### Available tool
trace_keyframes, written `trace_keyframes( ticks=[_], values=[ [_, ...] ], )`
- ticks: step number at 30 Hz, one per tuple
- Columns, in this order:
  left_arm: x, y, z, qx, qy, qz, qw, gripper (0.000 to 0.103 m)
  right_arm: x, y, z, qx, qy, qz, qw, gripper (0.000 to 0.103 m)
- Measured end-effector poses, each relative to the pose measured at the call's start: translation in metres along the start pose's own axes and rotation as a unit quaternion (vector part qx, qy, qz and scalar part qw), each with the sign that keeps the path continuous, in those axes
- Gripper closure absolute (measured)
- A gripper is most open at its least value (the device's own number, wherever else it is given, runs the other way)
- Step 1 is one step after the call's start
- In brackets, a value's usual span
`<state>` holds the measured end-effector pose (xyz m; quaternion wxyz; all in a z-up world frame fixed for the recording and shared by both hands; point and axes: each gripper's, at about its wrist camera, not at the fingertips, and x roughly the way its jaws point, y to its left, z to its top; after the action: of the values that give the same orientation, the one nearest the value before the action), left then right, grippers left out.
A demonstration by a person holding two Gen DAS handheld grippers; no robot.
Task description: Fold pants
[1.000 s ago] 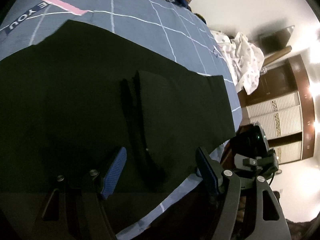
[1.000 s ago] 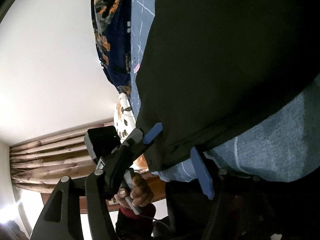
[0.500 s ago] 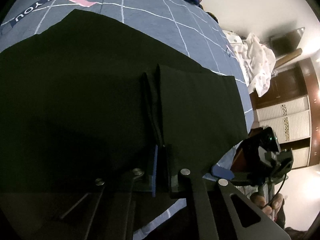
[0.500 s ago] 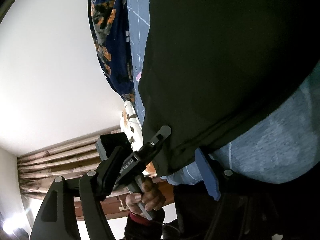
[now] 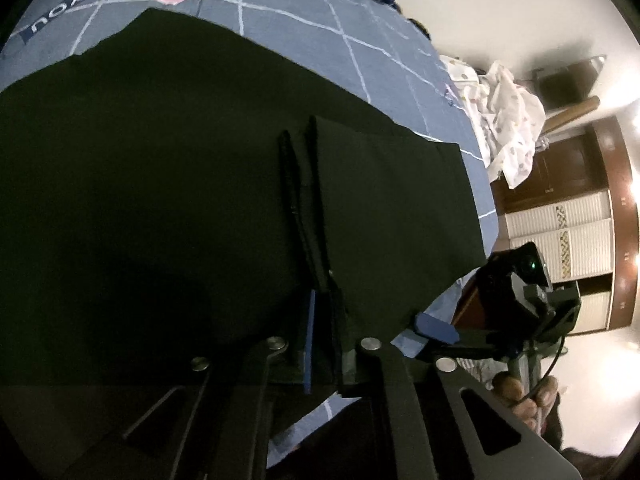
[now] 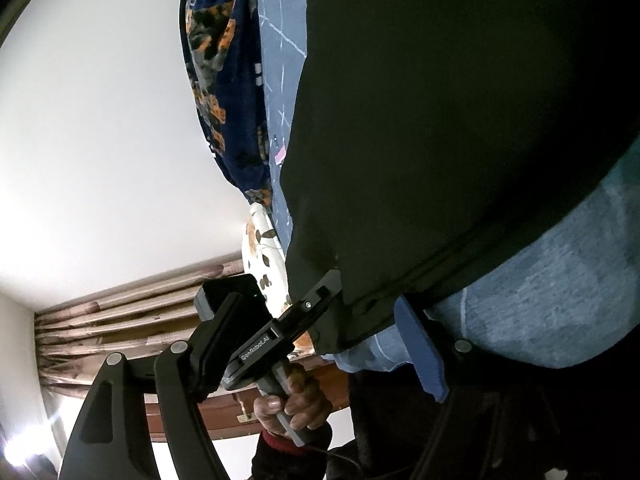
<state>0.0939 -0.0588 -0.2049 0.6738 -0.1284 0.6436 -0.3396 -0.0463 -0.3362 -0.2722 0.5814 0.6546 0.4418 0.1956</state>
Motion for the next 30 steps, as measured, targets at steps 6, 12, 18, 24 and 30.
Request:
trace_keyframes(
  ticks=[6,12,18,24,30],
  values=[
    [0.005,-0.008,0.008,-0.003,0.015,-0.006,0.9999,0.069,-0.004,0.001,0.004,-0.008,-0.011,-0.013,1.000,0.028],
    [0.006,-0.007,0.013,-0.031,0.011,-0.042,0.9986,0.051,-0.007,-0.003,0.004,-0.007,-0.011,-0.013,1.000,0.028],
    [0.005,-0.004,0.016,-0.042,0.008,-0.056,0.9975,0.050,-0.001,0.005,-0.002,-0.023,0.030,0.002,0.999,0.026],
    [0.000,0.010,0.015,-0.085,-0.005,-0.085,0.9927,0.050,0.013,0.018,-0.005,-0.029,0.048,0.015,0.998,0.026],
    [0.000,0.009,0.014,-0.067,-0.008,-0.074,0.9950,0.049,0.020,0.012,0.000,-0.015,0.026,-0.038,0.999,0.031]
  ],
)
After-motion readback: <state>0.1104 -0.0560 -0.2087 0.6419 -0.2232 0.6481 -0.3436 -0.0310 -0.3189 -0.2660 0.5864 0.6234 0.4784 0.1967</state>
